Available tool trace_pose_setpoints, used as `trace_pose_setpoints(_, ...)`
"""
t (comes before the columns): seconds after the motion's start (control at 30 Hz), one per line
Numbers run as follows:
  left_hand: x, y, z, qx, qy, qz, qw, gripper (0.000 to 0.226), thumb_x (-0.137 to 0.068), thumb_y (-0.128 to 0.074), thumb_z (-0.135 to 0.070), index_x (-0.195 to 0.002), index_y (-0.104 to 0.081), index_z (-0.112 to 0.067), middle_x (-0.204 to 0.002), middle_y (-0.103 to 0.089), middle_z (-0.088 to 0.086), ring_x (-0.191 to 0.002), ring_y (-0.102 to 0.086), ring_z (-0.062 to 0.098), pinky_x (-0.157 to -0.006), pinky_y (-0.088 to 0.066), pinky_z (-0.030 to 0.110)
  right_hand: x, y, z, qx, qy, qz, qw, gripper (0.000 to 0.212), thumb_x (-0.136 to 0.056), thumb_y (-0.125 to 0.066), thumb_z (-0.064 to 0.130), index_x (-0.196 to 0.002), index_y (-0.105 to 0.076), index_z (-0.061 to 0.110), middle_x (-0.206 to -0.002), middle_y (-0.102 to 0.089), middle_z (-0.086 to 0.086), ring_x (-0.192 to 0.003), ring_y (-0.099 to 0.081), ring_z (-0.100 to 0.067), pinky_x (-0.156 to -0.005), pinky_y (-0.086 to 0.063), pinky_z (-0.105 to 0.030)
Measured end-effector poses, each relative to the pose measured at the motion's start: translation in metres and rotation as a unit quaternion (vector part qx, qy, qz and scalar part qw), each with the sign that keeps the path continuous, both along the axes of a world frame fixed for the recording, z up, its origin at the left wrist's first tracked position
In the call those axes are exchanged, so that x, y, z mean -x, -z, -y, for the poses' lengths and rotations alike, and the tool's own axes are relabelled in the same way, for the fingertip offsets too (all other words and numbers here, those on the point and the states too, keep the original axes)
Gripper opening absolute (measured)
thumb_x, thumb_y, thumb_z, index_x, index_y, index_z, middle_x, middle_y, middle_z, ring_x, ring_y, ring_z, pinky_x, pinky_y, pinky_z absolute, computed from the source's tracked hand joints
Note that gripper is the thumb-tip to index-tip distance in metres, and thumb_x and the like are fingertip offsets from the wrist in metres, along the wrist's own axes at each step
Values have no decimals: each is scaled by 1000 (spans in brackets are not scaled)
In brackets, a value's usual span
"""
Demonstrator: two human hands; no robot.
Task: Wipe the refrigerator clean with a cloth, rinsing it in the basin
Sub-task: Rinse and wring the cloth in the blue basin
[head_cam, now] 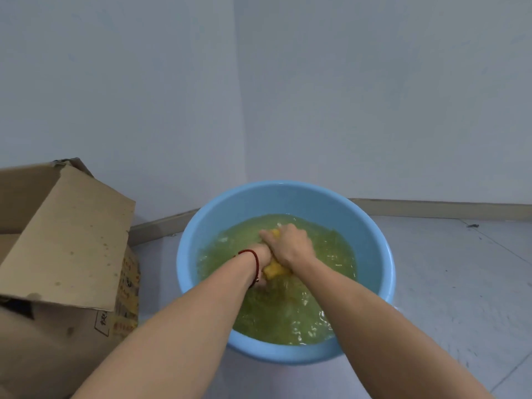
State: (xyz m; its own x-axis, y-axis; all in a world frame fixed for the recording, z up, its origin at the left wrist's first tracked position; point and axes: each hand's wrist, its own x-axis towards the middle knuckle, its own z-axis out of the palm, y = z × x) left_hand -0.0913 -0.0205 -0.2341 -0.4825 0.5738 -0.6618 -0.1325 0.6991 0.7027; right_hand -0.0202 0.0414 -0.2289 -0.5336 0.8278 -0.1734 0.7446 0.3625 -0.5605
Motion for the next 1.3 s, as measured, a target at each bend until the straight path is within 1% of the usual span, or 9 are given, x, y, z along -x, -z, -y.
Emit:
trace_pose_setpoints(0.17,24,-1,6,111,116,-222,962,56,-98,-50,-60,-121,-61,-11,-106,-65,14,-62,-59,23,-43,-46,26,-26,13,-26,-205,-65,170,962,43,-109,-27,46,-121,-57,17,-129,-54,-14,-113,-55,-36,-82,-49,-46)
trace_pose_setpoints(0.3,11,9,4,133,55,-279,949,68,-107,-18,-53,-154,-38,-10,-164,-24,19,-126,-52,42,-69,-62,44,-10,22,-13,-38,6,193,980,49,-105,-25,45,-145,-42,22,-159,-22,-15,-143,-22,-47,-108,-35,-66)
trace_pose_setpoints(0.4,10,28,-15,52,-48,-117,991,70,-110,-9,-45,-146,-48,0,-151,-47,22,-139,-48,34,-117,-36,44,12,25,0,95,77,80,989,56,-102,-26,48,-145,-47,17,-155,-38,-20,-138,-35,-47,-113,-33,-61)
trace_pose_setpoints(0.53,16,42,-30,-39,-62,-6,997,44,-110,-28,-40,-126,-57,-11,-93,-57,3,-104,-55,22,-108,-47,43,22,14,2,230,148,-115,955,56,-98,-44,54,-119,-68,8,-116,-71,-17,-104,-68,-36,-95,-58,-49)
trace_pose_setpoints(0.7,9,-7,-4,37,49,-71,996,43,-108,-37,-44,-115,-61,-9,-73,-52,6,-70,-57,24,-56,-56,32,3,8,-12,-58,-14,45,997,50,-99,-43,56,-100,-69,13,-104,-69,-12,-98,-67,-37,-83,-52,-42)
trace_pose_setpoints(0.87,23,-7,7,153,122,-288,937,56,-96,-52,-61,-124,-60,-14,-127,-61,18,-73,-67,31,-34,-46,25,-17,14,-28,-208,-65,240,946,38,-109,-29,35,-128,-57,19,-139,-46,-16,-127,-43,-39,-86,-46,-47)
trace_pose_setpoints(0.97,17,7,7,175,106,-312,928,73,-103,-22,-61,-139,-58,-9,-160,-23,23,-115,-60,42,-75,-61,45,-18,18,-20,-152,-54,286,944,47,-106,-26,40,-145,-47,27,-163,-23,-13,-147,-18,-47,-109,-22,-75)
trace_pose_setpoints(1.07,-5,12,0,118,55,-232,964,68,-109,-7,-45,-150,-45,-7,-163,-29,21,-147,-34,38,-122,-26,47,-4,27,-6,-18,-30,207,978,50,-108,-25,42,-150,-42,20,-164,-24,-17,-150,-18,-48,-119,-14,-71)
trace_pose_setpoints(1.3,-11,1,-8,-34,-55,-71,995,47,-112,-24,-20,-149,-40,4,-154,-45,21,-140,-48,36,-113,-42,42,14,10,14,318,184,-146,919,60,-93,-57,58,-120,-66,4,-115,-71,-19,-97,-68,-36,-95,-59,-49)
